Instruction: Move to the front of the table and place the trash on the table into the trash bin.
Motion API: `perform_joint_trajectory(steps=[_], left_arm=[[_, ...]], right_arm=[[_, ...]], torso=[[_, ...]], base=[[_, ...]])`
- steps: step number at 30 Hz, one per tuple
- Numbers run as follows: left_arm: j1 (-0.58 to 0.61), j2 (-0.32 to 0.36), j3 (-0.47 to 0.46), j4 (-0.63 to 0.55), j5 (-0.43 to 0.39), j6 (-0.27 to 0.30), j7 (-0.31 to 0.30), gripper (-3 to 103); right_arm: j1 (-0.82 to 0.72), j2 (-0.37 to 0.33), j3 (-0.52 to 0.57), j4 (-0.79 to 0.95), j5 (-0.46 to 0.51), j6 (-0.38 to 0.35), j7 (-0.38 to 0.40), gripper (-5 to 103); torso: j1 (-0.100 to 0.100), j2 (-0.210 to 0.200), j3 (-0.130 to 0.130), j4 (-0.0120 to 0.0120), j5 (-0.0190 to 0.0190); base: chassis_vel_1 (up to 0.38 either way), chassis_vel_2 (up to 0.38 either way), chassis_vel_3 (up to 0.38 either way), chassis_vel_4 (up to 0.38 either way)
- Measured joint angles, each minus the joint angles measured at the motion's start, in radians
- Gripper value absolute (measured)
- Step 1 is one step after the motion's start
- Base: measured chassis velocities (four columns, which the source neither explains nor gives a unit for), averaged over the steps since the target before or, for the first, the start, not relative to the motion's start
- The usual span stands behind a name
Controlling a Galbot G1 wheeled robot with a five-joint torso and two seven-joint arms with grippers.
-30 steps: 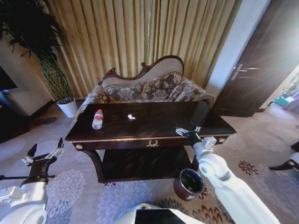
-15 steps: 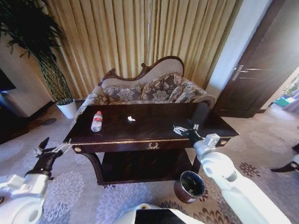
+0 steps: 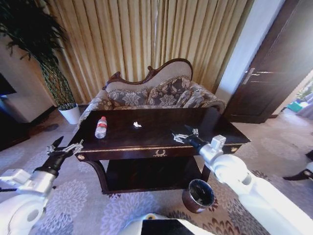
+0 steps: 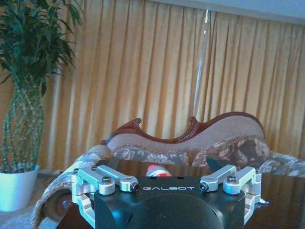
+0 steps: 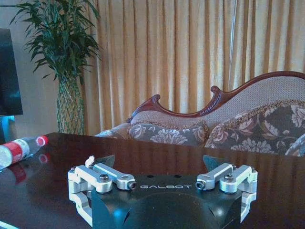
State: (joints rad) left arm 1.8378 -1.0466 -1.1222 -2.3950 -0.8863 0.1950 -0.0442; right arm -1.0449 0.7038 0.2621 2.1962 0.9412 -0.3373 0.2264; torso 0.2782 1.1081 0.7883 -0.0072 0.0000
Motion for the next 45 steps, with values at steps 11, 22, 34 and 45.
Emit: perform_joint_trajectory(steps=[11,22,34,45], left_arm=[[0.028,-0.049,-0.002,-0.011,0.051,-0.007,-0.001,100],[0.029,-0.074,-0.015,-0.012,0.058,-0.012,-0.004,100],[0.035,-0.118,-0.024,-0.024,0.087,-0.029,-0.004,100],[0.043,-0.131,-0.038,-0.032,0.097,-0.039,-0.013,100]], right_arm=[[0.372,0.016,-0.338,-0.107,0.064,-0.053,0.029,100],[0.729,0.173,-0.653,-0.286,0.145,-0.153,0.151,100],[0.893,0.376,-0.795,-0.466,0.236,-0.277,0.24,100],[0.941,0.567,-0.823,-0.605,0.364,-0.336,0.389,100]], torso=[[0.0,0.0,0.0,-0.0001,-0.0001],[0.0,0.0,0.0,0.0003,-0.0002],[0.0,0.0,0.0,0.0002,-0.0002],[0.0,0.0,0.0,0.0001,-0.0002]], base=[[0.0,0.0,0.0,0.0],[0.0,0.0,0.0,0.0],[0.0,0.0,0.0,0.0],[0.0,0.0,0.0,0.0]])
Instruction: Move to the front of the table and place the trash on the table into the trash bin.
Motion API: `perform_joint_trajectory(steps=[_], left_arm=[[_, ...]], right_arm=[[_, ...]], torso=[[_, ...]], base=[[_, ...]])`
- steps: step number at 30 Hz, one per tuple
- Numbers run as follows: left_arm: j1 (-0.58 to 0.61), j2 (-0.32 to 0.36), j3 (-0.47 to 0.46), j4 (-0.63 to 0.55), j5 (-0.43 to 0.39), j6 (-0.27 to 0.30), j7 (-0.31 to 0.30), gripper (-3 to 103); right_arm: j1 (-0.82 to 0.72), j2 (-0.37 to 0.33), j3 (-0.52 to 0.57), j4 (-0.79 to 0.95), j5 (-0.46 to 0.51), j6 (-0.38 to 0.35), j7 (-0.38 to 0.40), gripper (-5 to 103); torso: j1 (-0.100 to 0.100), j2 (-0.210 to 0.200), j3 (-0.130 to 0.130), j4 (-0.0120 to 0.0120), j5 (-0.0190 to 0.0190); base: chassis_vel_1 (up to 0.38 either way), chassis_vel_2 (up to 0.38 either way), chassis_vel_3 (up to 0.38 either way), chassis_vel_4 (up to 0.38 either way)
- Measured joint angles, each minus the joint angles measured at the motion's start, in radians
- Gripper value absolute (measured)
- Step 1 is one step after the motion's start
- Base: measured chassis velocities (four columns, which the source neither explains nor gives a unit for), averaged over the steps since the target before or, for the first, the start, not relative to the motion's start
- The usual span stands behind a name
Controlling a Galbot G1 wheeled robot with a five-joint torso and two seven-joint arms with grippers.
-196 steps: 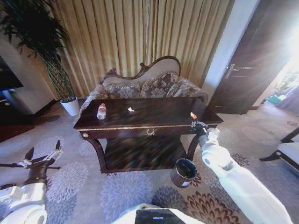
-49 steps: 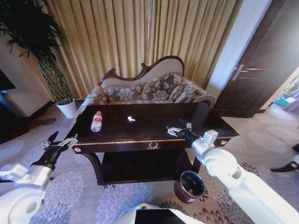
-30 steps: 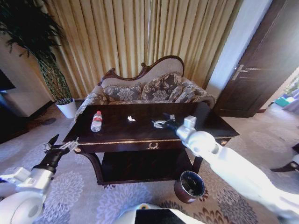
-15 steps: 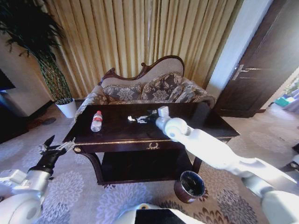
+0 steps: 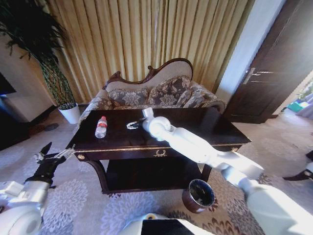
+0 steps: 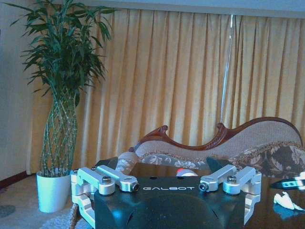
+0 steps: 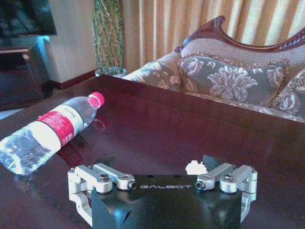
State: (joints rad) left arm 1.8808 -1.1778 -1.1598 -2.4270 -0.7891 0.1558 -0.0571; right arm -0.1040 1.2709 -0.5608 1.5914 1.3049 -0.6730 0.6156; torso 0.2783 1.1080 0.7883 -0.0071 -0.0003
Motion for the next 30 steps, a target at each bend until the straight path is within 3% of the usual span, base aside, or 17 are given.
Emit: perform_joint_trajectory(steps=[8,21,25,30], left_arm=[[-0.001,-0.009,0.004,-0.002,0.006,-0.007,0.0,100],[0.006,-0.015,0.007,0.003,0.022,-0.026,0.001,100],[0.004,-0.015,0.014,0.004,0.025,-0.027,0.001,100],[0.003,-0.014,0.014,0.005,0.026,-0.028,0.002,100]], right_arm=[[0.017,0.072,-0.013,-0.111,-0.013,-0.029,0.063,100],[0.005,0.04,-0.009,-0.143,-0.066,-0.033,0.066,101],[-0.006,0.017,-0.014,-0.118,-0.074,-0.032,0.064,80],[-0.007,0.009,-0.02,-0.11,-0.076,-0.031,0.062,65]], torso=[[0.0,0.0,0.0,-0.0001,0.0001],[0.0,0.0,0.0,-0.0002,0.0003],[0.0,0.0,0.0,-0.0002,0.0003],[0.0,0.0,0.0,-0.0001,0.0003]], base=[[0.0,0.0,0.0,0.0],[0.0,0.0,0.0,0.0],[0.0,0.0,0.0,0.0],[0.0,0.0,0.0,0.0]])
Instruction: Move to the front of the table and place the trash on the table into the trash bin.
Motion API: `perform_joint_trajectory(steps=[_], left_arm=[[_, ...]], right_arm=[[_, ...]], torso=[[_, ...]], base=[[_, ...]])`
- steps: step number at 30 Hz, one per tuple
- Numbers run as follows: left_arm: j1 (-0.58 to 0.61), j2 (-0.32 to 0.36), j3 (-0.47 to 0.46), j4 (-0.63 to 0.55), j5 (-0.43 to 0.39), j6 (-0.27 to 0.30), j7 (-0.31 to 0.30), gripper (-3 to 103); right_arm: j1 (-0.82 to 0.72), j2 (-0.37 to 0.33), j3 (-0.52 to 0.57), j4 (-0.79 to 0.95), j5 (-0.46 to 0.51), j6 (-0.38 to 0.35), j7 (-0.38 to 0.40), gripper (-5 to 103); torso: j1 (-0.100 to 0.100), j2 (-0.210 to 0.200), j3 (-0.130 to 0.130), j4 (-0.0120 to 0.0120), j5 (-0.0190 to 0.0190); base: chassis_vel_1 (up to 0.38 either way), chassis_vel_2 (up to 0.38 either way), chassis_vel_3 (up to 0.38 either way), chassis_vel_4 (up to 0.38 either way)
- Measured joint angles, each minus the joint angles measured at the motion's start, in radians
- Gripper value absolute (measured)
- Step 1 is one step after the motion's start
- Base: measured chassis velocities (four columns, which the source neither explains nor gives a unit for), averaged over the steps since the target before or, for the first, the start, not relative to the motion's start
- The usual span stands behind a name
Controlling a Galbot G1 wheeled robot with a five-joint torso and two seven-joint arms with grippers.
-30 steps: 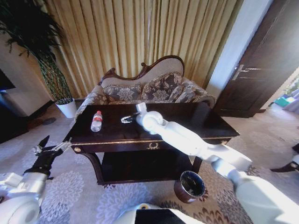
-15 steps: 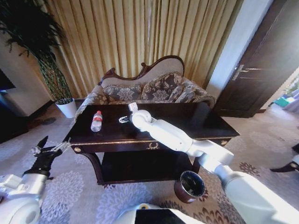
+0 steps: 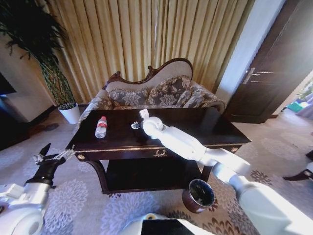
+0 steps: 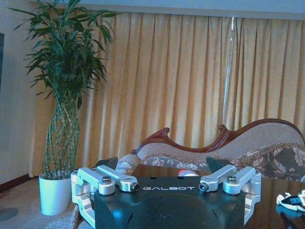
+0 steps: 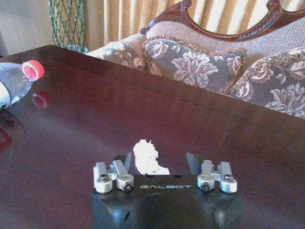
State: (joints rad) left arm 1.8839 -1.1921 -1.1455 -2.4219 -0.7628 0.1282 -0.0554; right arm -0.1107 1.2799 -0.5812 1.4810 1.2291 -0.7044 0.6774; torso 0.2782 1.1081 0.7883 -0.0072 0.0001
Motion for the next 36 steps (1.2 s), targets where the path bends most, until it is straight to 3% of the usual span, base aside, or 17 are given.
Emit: perform_joint_trajectory(steps=[1,3,11,13,18,22,26,28,36], left_arm=[[0.0,0.0,-0.001,0.0,0.0,0.0,0.0,100],[0.0,0.0,-0.002,0.0,0.0,-0.001,0.0,100],[-0.006,0.004,-0.003,0.011,0.001,-0.015,-0.02,100],[-0.007,0.006,-0.003,0.011,0.001,-0.015,-0.021,100],[-0.006,0.01,-0.003,0.013,0.001,-0.016,-0.021,100],[-0.004,0.01,-0.003,0.014,0.001,-0.017,-0.021,100],[-0.006,0.01,-0.003,0.016,0.0,-0.018,-0.021,100],[-0.01,0.012,-0.002,0.022,-0.001,-0.021,-0.023,100],[-0.022,0.029,0.002,0.032,-0.006,-0.023,-0.024,100]], right_arm=[[0.001,-0.001,-0.002,0.0,0.0,0.0,0.0,59],[0.001,-0.001,-0.002,0.0,0.0,0.0,-0.001,59],[0.0,0.001,-0.011,0.002,0.003,0.002,-0.002,21],[-0.002,0.0,-0.012,0.004,0.003,0.003,-0.002,21],[-0.008,-0.003,-0.013,0.009,0.003,0.006,-0.001,2],[-0.009,-0.002,-0.012,0.015,0.003,0.011,-0.001,1],[-0.017,-0.005,0.002,0.045,-0.017,0.087,0.0,0],[-0.02,-0.044,0.03,0.1,-0.035,0.136,0.0,0],[-0.088,-0.191,0.145,0.197,-0.051,0.215,-0.037,0]], torso=[[0.0,0.0,0.0,0.0,0.0],[0.0,0.0,0.0,0.0,0.0],[0.0,0.0,0.0,0.0,-0.0001],[0.0,0.0,0.0,0.0,0.0],[0.0,0.0,0.0,0.0,0.0],[0.0,0.0,0.0,0.0,-0.0001],[0.0,0.0,0.0,0.0005,0.0],[0.0,0.0,0.0,0.0006,0.0],[0.0,0.0,0.0,-0.0004,0.0002]], base=[[0.0,0.0,0.0,0.0],[0.0,0.0,0.0,0.0],[0.0,0.0,0.0,0.0],[0.0,0.0,0.0,0.0],[0.0,0.0,0.0,0.0],[0.0,0.0,0.0,0.0],[0.0,0.0,0.0,0.0],[0.0,0.0,0.0,0.0],[0.0,0.0,0.0,0.0]])
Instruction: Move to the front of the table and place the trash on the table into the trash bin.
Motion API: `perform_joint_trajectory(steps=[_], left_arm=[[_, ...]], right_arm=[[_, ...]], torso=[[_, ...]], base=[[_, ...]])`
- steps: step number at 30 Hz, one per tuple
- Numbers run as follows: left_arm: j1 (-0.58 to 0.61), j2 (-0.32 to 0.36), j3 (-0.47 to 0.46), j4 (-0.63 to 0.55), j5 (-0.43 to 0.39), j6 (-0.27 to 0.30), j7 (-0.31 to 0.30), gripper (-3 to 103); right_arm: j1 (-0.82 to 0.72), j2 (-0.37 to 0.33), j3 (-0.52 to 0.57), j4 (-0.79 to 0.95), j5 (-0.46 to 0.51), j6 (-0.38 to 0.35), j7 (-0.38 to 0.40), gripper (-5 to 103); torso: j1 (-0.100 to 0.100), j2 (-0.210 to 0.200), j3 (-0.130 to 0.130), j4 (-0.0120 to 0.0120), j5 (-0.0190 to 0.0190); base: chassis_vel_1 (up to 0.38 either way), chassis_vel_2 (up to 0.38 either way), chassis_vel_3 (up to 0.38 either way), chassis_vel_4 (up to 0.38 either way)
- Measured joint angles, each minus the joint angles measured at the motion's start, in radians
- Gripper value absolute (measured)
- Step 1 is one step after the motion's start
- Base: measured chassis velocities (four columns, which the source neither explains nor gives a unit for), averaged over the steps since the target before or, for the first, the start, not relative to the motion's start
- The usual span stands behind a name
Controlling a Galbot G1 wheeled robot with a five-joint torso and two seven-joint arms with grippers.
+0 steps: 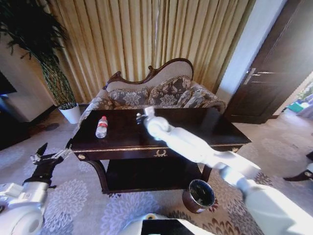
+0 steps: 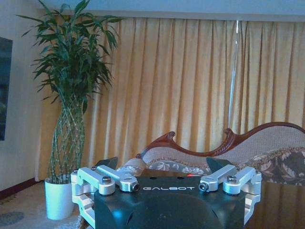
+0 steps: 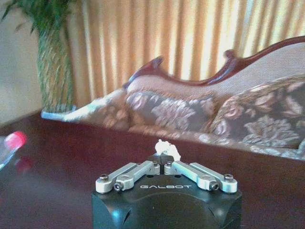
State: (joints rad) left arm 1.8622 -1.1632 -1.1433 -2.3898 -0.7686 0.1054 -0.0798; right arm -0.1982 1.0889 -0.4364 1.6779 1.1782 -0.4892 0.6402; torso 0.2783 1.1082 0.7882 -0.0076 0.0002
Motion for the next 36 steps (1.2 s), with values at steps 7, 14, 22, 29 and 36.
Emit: perform_joint_trajectory(steps=[7,14,22,29,36], left_arm=[[-0.009,0.024,0.01,0.018,-0.027,-0.003,0.0,100],[-0.025,0.051,0.029,0.064,-0.037,-0.044,0.032,100],[-0.052,0.078,0.026,0.102,-0.071,-0.069,0.036,100],[-0.062,0.107,0.022,0.14,-0.069,-0.085,0.043,100],[-0.07,0.114,0.023,0.174,-0.053,-0.095,0.056,100]], right_arm=[[-0.172,-0.139,0.179,0.028,-0.154,0.182,-0.168,0],[-0.468,-0.26,0.425,0.098,-0.315,0.311,-0.312,0],[-0.675,-0.307,0.575,0.138,-0.488,0.414,-0.388,0],[-0.827,-0.288,0.725,0.208,-0.502,0.4,-0.364,0],[-0.957,-0.275,0.838,0.247,-0.513,0.354,-0.329,0]], torso=[[0.0,0.0,0.0,0.0002,0.0],[0.0,0.0,0.0,0.0005,0.0001],[0.0,0.0,0.0,0.0003,0.0002],[0.0,0.0,0.0,0.0006,-0.0003],[0.0,0.0,0.0,0.0003,-0.0002]], base=[[0.0,0.0,0.0,0.0],[0.0,0.0,0.0,0.0],[0.0,0.0,0.0,0.0],[0.0,0.0,0.0,0.0],[0.0,0.0,0.0,0.0]])
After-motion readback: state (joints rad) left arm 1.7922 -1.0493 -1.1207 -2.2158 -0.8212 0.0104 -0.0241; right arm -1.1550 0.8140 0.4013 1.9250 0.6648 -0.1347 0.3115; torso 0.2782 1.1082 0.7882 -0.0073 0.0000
